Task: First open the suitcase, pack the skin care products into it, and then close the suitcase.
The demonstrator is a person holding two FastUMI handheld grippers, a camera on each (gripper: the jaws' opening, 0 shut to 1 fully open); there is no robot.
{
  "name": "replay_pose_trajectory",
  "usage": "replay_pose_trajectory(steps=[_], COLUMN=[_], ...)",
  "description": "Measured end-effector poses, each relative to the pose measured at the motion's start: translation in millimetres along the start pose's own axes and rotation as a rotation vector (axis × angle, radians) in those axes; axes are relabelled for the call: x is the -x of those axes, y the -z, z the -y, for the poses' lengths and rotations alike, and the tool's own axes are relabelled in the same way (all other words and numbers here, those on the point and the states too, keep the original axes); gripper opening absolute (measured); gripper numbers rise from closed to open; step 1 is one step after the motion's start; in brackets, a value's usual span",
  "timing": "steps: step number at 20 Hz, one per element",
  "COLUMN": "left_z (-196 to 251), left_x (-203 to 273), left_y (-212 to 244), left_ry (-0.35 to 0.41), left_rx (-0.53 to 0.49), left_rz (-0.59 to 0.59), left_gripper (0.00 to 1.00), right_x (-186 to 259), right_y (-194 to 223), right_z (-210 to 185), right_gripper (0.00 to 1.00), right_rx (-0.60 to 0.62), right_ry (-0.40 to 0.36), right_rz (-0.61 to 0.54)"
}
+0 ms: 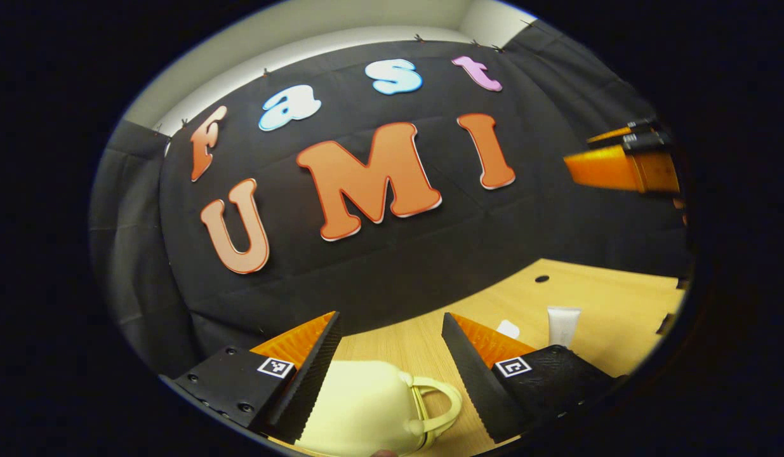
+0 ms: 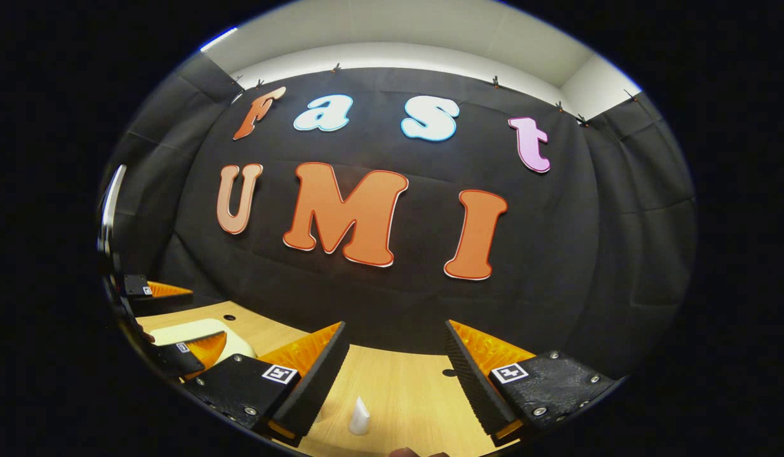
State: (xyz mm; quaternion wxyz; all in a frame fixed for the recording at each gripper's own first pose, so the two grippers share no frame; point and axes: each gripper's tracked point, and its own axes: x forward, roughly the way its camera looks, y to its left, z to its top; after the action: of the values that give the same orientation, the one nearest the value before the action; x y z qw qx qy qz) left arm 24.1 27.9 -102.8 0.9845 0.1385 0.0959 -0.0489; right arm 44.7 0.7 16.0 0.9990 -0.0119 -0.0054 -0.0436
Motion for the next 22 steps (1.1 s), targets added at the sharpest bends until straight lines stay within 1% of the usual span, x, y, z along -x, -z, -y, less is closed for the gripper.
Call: replay_pose_trajectory(steps=[3,8,11,15,17,18,22], left_z=[13.9,37.3,51.2,56.2,60.9,62.6,62.2], left_x=[-7.8,-10.4,-7.0,-1.9,2.5,3.3,0.4], left_y=[38.1,88.3,118.4,150.4,156.2,156.8,167.5], left_ry=[0.045,0.118,0.175,0.2,0.229,0.236,0.217], left_rx=[-0.11,-0.299,-0.374,-0.475,-0.529,-0.56,-0.708], left_rz=[-0.064,-0.136,-0.177,-0.24,-0.24,-0.239,-0.271], left_gripper=[0.99,0.99,0.99,0.99,1.0,0.98,0.98], right_x=[-0.7,-2.6,-1.1,-0.2,0.8,1.5,5.2], right_y=[1.4,7.7,12.2,22.0,25.6,27.2,32.9], right_z=[15.5,35.3,40.9,42.6,40.9,39.6,40.4], right_gripper=[0.95,0.95,0.96,0.96,0.95,0.95,0.96], right_rx=[0.012,0.025,0.027,0.022,0.019,0.02,0.008], right_ry=[0.038,0.091,0.106,0.112,0.109,0.107,0.107], right_rz=[-0.004,-0.018,-0.029,-0.048,-0.053,-0.056,-0.062])
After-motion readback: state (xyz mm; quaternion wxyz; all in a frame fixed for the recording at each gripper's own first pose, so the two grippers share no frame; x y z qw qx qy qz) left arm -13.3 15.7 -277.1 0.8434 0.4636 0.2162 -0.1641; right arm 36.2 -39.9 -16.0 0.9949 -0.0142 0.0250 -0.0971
